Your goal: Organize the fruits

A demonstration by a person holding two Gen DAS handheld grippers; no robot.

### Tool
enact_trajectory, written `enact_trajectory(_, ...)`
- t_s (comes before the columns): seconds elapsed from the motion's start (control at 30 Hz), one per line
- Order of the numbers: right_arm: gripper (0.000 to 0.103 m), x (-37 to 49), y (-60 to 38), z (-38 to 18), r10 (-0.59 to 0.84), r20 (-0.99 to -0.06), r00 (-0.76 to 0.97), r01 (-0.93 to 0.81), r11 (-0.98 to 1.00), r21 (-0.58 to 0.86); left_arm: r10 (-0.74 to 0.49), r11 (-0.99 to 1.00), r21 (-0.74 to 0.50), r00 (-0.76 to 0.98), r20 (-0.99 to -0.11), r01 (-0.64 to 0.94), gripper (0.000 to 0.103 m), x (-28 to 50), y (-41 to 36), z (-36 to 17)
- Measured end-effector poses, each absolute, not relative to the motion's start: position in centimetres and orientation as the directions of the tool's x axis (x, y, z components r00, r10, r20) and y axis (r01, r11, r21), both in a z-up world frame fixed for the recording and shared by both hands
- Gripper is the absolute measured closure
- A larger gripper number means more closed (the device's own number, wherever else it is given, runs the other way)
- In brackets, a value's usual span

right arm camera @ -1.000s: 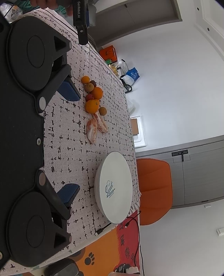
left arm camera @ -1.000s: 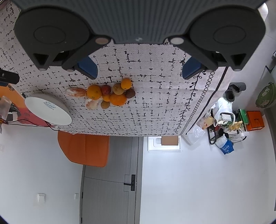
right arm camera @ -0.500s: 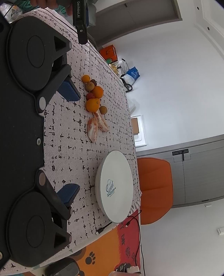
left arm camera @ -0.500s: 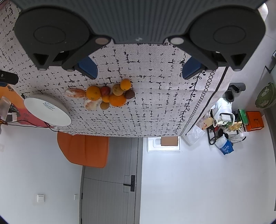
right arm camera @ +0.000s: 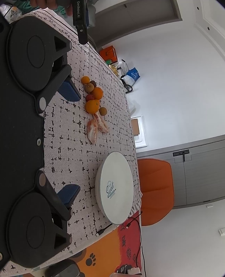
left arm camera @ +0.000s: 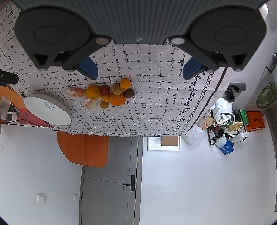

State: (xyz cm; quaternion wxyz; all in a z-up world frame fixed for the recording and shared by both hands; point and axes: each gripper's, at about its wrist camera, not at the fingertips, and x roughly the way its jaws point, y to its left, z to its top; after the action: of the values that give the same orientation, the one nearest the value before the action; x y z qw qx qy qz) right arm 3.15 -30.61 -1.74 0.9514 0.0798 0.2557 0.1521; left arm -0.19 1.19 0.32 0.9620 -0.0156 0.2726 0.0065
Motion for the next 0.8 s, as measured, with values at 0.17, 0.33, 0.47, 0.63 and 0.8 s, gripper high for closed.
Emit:
enact_trajectory(0.17, 0.000, 3.2, -30.6, -1.8, 0.342, -0.465, 0.817, -0.262, 0.937, 0.229, 0.006, 0.999, -0.029, 0.848, -0.530, -0.025, 0.000, 0.0, 1.3, 0.2)
enact_trajectory(0.33, 0.000, 3.8, -30.4, -1.7, 0.344, -0.468, 0.814, -0.268, 0.937, 0.223, 0.001, 0.999, -0.027, 0.841, -0.541, -0.018, 0.000, 0.4, 1.3, -0.3)
enact_trajectory(0.47, 0.000, 4.3, -30.2, -1.8, 0.339, -0.472, 0.814, -0.272, 0.940, 0.207, -0.005, 0.999, -0.034, 0.835, -0.550, -0.016, 0.000, 1.1, 1.3, -0.7)
enact_trajectory(0.63, 0.000, 5.4, -30.3, -2.3, 0.297, -0.491, 0.819, -0.231, 0.954, 0.192, -0.012, 0.998, -0.054, 0.843, -0.538, -0.020, 0.000, 1.9, 1.4, -0.9)
enact_trajectory(0.8, 0.000, 6.7, -30.4, -2.8, 0.299, -0.501, 0.813, -0.228, 0.953, 0.198, -0.019, 0.998, -0.061, 0.847, -0.532, -0.016, 0.001, 2.8, 1.3, -1.3)
